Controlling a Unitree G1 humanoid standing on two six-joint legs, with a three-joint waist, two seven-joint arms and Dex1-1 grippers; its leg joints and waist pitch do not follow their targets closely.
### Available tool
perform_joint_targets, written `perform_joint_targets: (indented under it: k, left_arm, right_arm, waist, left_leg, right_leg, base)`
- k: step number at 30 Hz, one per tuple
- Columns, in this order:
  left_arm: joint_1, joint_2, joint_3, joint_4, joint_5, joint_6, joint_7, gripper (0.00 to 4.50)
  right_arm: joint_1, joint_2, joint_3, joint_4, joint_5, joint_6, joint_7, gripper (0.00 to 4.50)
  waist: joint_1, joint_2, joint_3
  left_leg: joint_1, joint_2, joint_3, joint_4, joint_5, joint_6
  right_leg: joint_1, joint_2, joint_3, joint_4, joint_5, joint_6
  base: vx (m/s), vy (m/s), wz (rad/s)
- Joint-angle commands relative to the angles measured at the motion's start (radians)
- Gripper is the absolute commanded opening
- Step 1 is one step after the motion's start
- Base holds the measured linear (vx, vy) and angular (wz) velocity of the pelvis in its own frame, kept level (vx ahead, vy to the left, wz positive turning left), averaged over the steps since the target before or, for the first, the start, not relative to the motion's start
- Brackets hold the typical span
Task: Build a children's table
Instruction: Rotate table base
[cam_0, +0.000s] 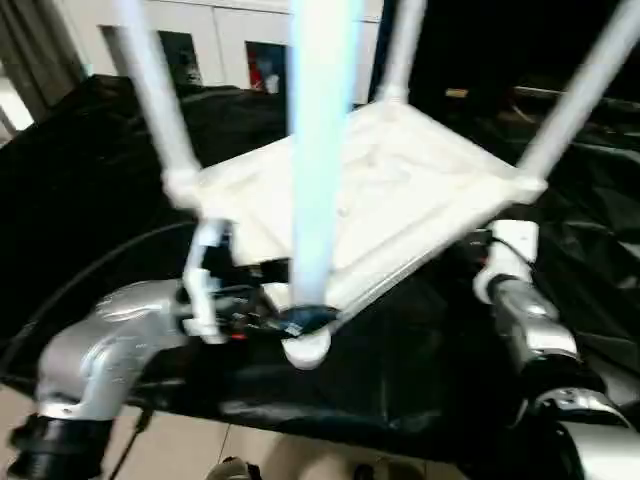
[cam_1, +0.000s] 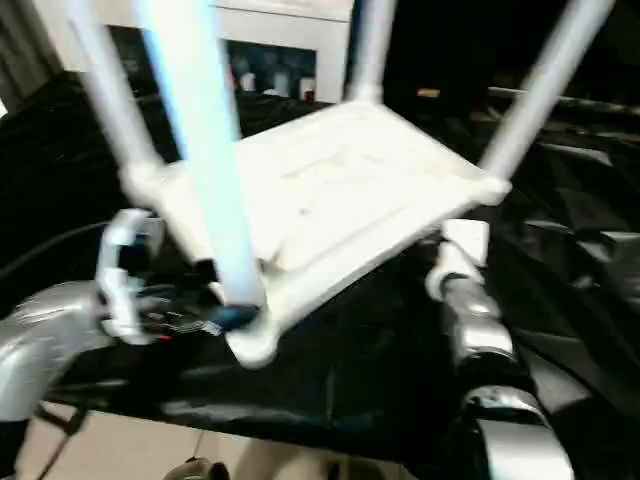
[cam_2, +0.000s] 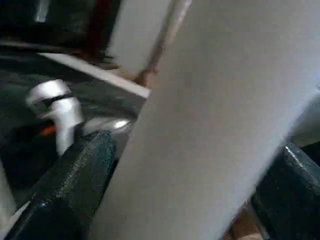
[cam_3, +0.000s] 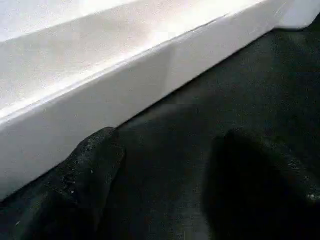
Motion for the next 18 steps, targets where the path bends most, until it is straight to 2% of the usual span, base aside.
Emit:
perform_joint_targets:
  k: [1, 4, 10, 11, 13, 18]
  left_arm:
    - [-0.013, -0.007, -0.028, -0.013, -0.017, 0.015, 0.002, 4.50]
    - [-0.023, -0.017, -0.044, 0.004, -0.010, 0.020, 0.000, 4.50]
    - [-0.058, -0.040, -0.045, 0.089, 0.021, -0.010, 0.017, 4.50]
    - [-0.076, -0.052, -0.037, 0.127, 0.027, -0.022, 0.022, 4.50]
    - [-0.087, -0.058, -0.035, 0.150, 0.031, -0.030, 0.023, 4.50]
    - [-0.112, -0.081, -0.041, 0.168, 0.013, -0.022, 0.009, 4.50]
  right_arm:
    - [-0.029, 0.030, 0.049, 0.007, -0.013, -0.005, 0.050, 3.76]
    - [-0.044, 0.051, 0.063, 0.016, -0.023, -0.007, 0.062, 3.76]
    - [-0.080, 0.069, 0.070, 0.050, -0.038, -0.016, 0.065, 3.76]
    - [-0.088, 0.072, 0.067, 0.052, -0.030, -0.025, 0.089, 3.76]
    - [-0.092, 0.075, 0.068, 0.053, -0.025, -0.029, 0.110, 3.76]
    - [-0.088, 0.087, 0.092, 0.040, -0.018, -0.036, 0.188, 3.76]
  waist:
    - [0.008, -0.006, -0.076]
    - [0.003, -0.007, -0.077]
    - [0.008, -0.004, -0.078]
    - [0.009, -0.011, -0.079]
    - [0.016, -0.009, -0.080]
    - [0.017, -0.012, -0.082]
  left_leg:
    - [0.004, 0.014, -0.011, -0.060, -0.183, -0.004]
    - [0.009, 0.014, -0.010, -0.057, -0.193, 0.002]
    - [0.015, 0.014, -0.008, -0.057, -0.187, 0.008]
    - [0.014, 0.015, -0.008, -0.057, -0.184, 0.008]
    - [0.015, 0.015, -0.008, -0.057, -0.178, 0.011]
    - [0.013, 0.016, -0.008, -0.055, -0.156, 0.023]
  right_leg:
    - [0.057, -0.048, 0.042, -0.070, -0.151, -0.196]
    - [0.054, -0.048, 0.044, -0.071, -0.157, -0.205]
    - [0.051, -0.045, 0.044, -0.070, -0.130, -0.222]
    - [0.053, -0.046, 0.044, -0.069, -0.126, -0.219]
    - [0.053, -0.047, 0.046, -0.067, -0.121, -0.218]
    - [0.056, -0.049, 0.045, -0.064, -0.083, -0.230]
  base:
    - [0.000, 0.000, 0.00]
    - [0.000, 0.000, 0.00]
    - [0.000, 0.000, 0.00]
    - [0.000, 0.000, 0.00]
    - [0.000, 0.000, 0.00]
    - [0.000, 0.000, 0.00]
